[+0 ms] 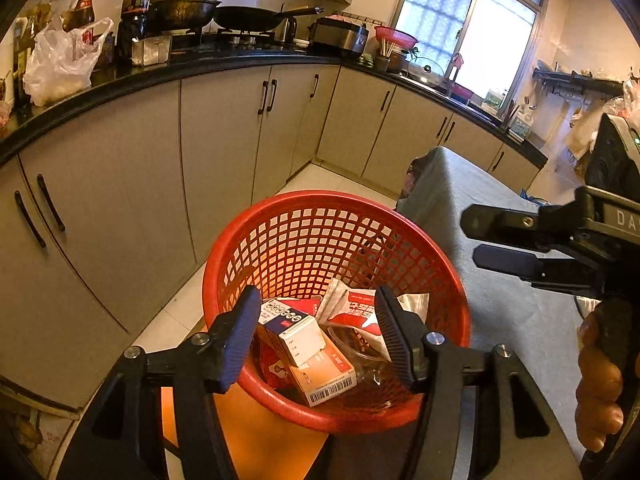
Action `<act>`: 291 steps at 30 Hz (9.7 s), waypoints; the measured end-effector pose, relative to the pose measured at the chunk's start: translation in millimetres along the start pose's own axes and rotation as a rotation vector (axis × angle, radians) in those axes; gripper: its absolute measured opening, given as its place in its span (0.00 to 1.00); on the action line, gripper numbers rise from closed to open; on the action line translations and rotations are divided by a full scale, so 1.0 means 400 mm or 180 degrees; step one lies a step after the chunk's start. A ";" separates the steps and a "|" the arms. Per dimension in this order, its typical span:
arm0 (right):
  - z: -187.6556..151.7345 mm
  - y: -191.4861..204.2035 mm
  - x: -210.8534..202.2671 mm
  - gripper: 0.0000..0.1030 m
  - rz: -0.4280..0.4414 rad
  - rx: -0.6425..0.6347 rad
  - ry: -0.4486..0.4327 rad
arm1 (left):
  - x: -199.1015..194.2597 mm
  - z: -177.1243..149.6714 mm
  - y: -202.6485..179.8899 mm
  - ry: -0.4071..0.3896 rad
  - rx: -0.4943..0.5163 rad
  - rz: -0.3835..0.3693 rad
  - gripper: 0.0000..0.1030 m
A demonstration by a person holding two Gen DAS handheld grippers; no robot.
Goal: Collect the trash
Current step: 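Move both grippers back over the remaining table trash, then grasp the clear plastic bag with the right gripper, then grasp the yellow plastic container with the left gripper while the right gripper holds the bag, then carry the yellow container and plastic bag toward the red wastebasket, then release the yellow container with the left gripper while the right gripper releases the plastic bag, then move both grippers back over the table, then grasp the white cloth with the right gripper, then grasp the teal wet-wipes pack with the left gripper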
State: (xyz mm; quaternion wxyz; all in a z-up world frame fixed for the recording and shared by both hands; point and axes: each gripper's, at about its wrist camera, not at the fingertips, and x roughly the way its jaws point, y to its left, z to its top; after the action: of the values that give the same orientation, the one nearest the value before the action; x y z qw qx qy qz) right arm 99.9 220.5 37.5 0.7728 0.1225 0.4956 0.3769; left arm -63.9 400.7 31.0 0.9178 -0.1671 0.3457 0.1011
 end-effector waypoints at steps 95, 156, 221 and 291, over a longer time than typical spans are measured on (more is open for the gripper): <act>-0.397 -0.691 -0.826 0.27 -0.1157 0.1059 -0.1711 | 0.064 -0.240 -0.954 0.0862 0.1937 -0.0945 0.79; -0.363 -0.531 -0.699 0.27 -0.0730 0.0203 -0.1294 | -0.003 -0.182 -0.649 0.0179 0.1340 -0.0348 0.62; -0.051 -0.029 -0.079 0.52 -0.0010 -0.0184 -0.0299 | -0.082 0.008 -0.030 -0.0147 -0.0016 0.0235 0.62; -0.152 -0.863 -0.868 0.19 -0.1228 0.1606 -0.1795 | 0.372 -0.087 -1.224 0.1193 0.1771 -0.0613 0.76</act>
State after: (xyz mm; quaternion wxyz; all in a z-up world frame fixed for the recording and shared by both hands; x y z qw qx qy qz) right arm 128.9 -271.7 47.9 0.8803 0.3111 0.3554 0.0440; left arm 172.9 -54.2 22.9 0.8541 0.0420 0.5051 -0.1166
